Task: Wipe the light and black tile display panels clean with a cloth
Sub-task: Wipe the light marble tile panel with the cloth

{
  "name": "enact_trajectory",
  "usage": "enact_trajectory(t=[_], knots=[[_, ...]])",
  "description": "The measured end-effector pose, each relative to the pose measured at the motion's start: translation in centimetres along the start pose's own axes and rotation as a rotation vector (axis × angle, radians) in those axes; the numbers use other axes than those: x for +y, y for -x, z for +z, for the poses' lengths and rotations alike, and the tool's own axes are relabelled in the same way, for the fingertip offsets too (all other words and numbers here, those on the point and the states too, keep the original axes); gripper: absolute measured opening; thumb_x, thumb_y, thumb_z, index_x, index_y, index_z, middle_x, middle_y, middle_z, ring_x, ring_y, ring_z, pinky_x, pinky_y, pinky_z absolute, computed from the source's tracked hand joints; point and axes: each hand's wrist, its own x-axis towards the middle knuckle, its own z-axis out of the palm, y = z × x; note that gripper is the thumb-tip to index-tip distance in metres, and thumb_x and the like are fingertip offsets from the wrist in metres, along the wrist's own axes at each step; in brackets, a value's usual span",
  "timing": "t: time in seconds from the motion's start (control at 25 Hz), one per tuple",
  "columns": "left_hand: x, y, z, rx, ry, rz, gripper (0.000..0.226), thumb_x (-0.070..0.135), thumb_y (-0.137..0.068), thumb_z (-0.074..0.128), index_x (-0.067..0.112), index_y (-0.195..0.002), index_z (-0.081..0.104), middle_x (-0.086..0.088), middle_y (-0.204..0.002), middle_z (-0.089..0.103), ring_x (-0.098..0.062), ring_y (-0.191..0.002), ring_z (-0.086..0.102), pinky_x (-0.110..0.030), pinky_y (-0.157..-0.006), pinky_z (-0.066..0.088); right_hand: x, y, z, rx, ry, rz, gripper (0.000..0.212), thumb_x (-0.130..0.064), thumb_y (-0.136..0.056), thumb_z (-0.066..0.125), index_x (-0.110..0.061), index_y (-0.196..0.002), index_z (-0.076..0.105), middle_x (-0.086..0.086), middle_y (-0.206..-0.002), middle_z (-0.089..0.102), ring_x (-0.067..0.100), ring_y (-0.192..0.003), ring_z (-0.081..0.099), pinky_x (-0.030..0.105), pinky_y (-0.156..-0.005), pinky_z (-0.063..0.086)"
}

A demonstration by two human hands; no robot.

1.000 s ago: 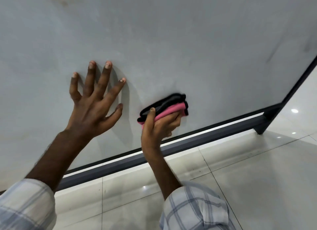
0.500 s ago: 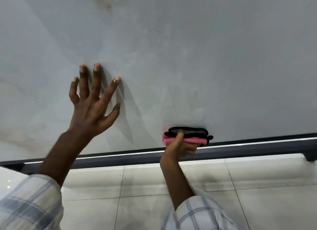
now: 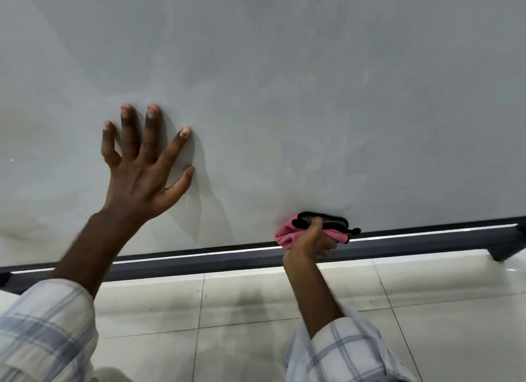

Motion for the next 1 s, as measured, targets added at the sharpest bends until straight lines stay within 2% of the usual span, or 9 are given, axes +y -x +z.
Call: enact_trajectory(t=[0.08, 0.16, 0.24, 0.48, 0.64, 0.72, 0.8, 0.88, 1.0], knots=[[-0.7, 0.4, 1.6, 0.054, 0.012, 0.042, 0.075, 0.046, -0.102, 0.058, 0.024, -0.165, 0.027, -0.007, -0.174, -0.010, -0.035, -0.159, -0.016, -0.051, -0.125, -0.013, 0.2, -0.2, 0.5, 0.023, -0.023, -0.027, 0.036, -0.047, -0.091, 0.063, -0.020, -0.101, 0.042, 0.002, -0.107, 0.047, 0.028, -0.109, 0.055, 0.050, -0.102, 0.049], [-0.7, 0.5, 2.8, 0.124, 0.045, 0.037, 0.071, 0.046, -0.101, 0.057, 0.022, -0.164, 0.033, -0.013, -0.172, 0.004, -0.034, -0.159, -0.013, -0.053, -0.126, -0.010, 1.3, -1.0, 0.6, 0.062, 0.009, -0.047, 0.059, -0.059, -0.074, 0.066, -0.016, -0.109, 0.049, 0.014, -0.109, 0.061, 0.035, -0.103, 0.066, 0.061, -0.093, 0.054], [-0.3, 0.9, 3.5, 0.182, 0.078, 0.041, 0.069, 0.044, -0.101, 0.054, 0.021, -0.162, 0.036, -0.016, -0.169, 0.018, -0.034, -0.160, -0.007, -0.055, -0.125, -0.005, 3.7, -3.6, 0.9, 0.122, 0.001, -0.139, 0.068, -0.060, -0.069, 0.066, -0.012, -0.116, 0.053, 0.017, -0.109, 0.065, 0.037, -0.098, 0.068, 0.058, -0.084, 0.058], [-0.2, 1.6, 3.6, 0.211, 0.216, 0.071, 0.068, 0.036, -0.102, 0.052, 0.019, -0.164, 0.030, -0.015, -0.171, 0.016, -0.034, -0.161, -0.006, -0.053, -0.126, -0.004, 1.3, 3.4, 2.5, 0.233, 0.141, -0.374, 0.082, -0.064, -0.071, 0.050, -0.007, -0.132, 0.050, 0.021, -0.122, 0.058, 0.042, -0.106, 0.064, 0.054, -0.087, 0.056], [-1.5, 1.6, 1.5, 0.235, 0.414, 0.138, 0.054, 0.034, -0.100, 0.056, 0.021, -0.152, 0.054, -0.014, -0.169, 0.028, -0.041, -0.159, 0.016, -0.055, -0.123, 0.004, -4.9, 15.0, 5.8, 0.176, 0.355, -0.897, 0.094, -0.046, -0.078, 0.048, -0.003, -0.158, 0.024, 0.021, -0.154, 0.029, 0.041, -0.134, 0.041, 0.052, -0.108, 0.033], [-3.2, 0.4, -0.3, 0.315, 0.454, 0.080, 0.050, 0.038, -0.101, 0.055, 0.024, -0.149, 0.057, -0.013, -0.169, 0.030, -0.040, -0.158, 0.019, -0.056, -0.118, 0.012, -5.9, 18.6, 7.1, 0.140, 0.394, -1.226, 0.091, -0.040, -0.081, 0.059, 0.001, -0.156, 0.028, 0.022, -0.156, 0.026, 0.041, -0.139, 0.037, 0.050, -0.105, 0.029], [-4.8, -0.7, -1.2, 0.351, 0.442, -0.034, 0.055, 0.040, -0.103, 0.051, 0.023, -0.155, 0.049, -0.014, -0.170, 0.026, -0.047, -0.155, 0.021, -0.059, -0.116, 0.011, -6.2, 19.2, 7.5, 0.122, 0.431, -1.433, 0.088, -0.037, -0.080, 0.068, -0.004, -0.154, 0.034, 0.018, -0.155, 0.029, 0.035, -0.139, 0.037, 0.048, -0.103, 0.028], [-5.6, -0.9, -0.6, 0.308, 0.383, -0.056, 0.063, 0.039, -0.104, 0.047, 0.021, -0.163, 0.034, -0.015, -0.171, 0.022, -0.050, -0.155, 0.019, -0.064, -0.117, 0.006, -6.1, 18.1, 6.8, 0.148, 0.418, -1.402, 0.088, -0.039, -0.080, 0.071, -0.012, -0.155, 0.033, 0.011, -0.155, 0.029, 0.029, -0.138, 0.038, 0.051, -0.105, 0.029], [-5.1, 0.4, 0.8, 0.252, 0.284, 0.062, 0.071, 0.038, -0.101, 0.052, 0.020, -0.165, 0.027, -0.013, -0.171, 0.021, -0.045, -0.156, 0.017, -0.063, -0.123, -0.007, -3.1, 14.6, 5.3, 0.170, 0.252, -0.817, 0.088, -0.049, -0.084, 0.066, -0.014, -0.157, 0.032, 0.014, -0.154, 0.034, 0.033, -0.138, 0.041, 0.054, -0.111, 0.034]])
